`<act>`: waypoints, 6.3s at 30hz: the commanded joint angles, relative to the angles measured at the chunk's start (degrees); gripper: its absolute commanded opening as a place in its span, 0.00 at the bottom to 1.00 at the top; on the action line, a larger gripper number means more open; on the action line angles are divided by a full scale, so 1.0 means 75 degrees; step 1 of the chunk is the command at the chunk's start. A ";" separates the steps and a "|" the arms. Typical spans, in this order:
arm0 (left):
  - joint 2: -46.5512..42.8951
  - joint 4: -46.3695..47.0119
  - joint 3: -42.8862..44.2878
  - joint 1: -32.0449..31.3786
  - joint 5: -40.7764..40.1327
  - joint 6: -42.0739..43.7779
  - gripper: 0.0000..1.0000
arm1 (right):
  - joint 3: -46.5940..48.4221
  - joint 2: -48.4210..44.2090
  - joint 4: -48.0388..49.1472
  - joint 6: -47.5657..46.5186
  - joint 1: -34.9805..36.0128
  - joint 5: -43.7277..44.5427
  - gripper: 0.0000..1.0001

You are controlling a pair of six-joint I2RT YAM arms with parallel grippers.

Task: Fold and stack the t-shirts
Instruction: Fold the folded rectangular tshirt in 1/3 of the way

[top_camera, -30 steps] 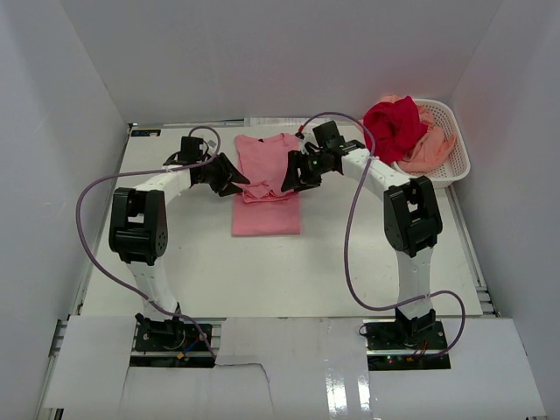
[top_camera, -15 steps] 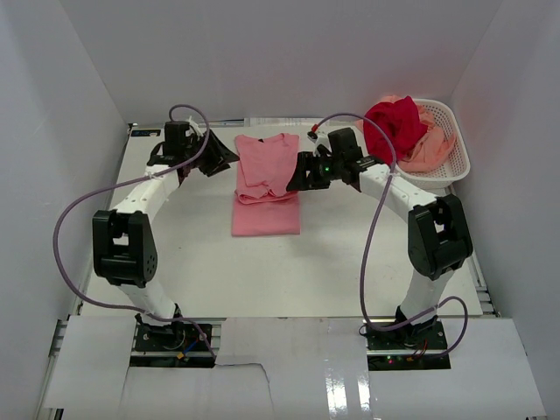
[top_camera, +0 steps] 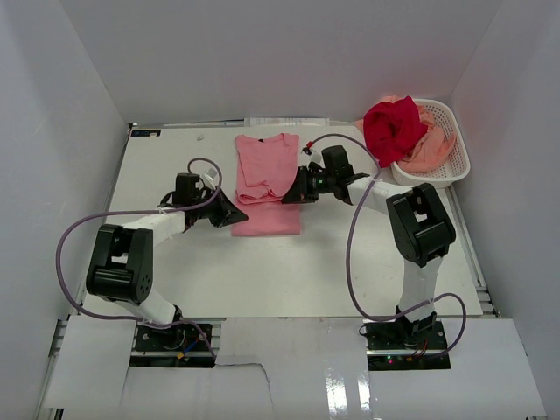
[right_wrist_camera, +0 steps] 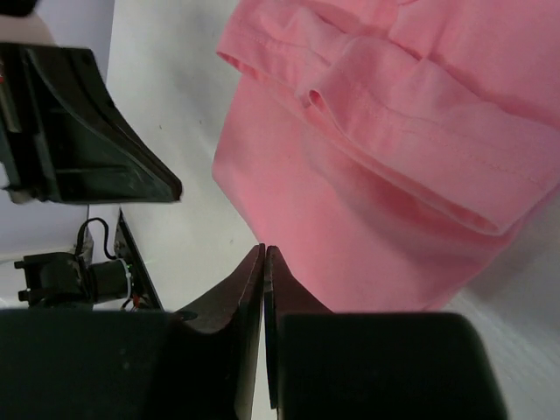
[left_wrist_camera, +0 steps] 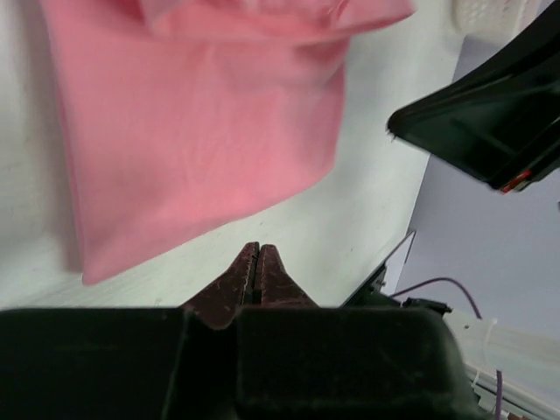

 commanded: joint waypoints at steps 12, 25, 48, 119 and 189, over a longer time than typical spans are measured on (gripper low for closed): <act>0.1138 0.1362 0.0348 -0.1235 0.0149 0.0077 0.00 | 0.1246 0.1462 0.0584 0.0257 0.0665 -0.0064 0.08; 0.2310 0.1151 0.0371 -0.1282 -0.1220 0.0018 0.00 | 0.1703 0.2013 0.0162 -0.0094 0.0677 0.0288 0.08; 0.2300 0.0940 -0.0039 -0.1645 -0.1609 0.0007 0.00 | 0.2535 0.2552 -0.0541 -0.0657 0.0689 0.1120 0.08; 0.0730 0.0460 -0.1374 -0.2032 -0.1410 -0.0368 0.00 | 0.1681 0.0925 -0.0612 -0.1618 0.0032 0.0581 0.08; -0.2517 -0.2952 -0.1209 0.0311 -0.1084 0.0149 0.96 | -0.4810 -0.3846 -0.0297 0.0606 0.0595 0.0253 0.77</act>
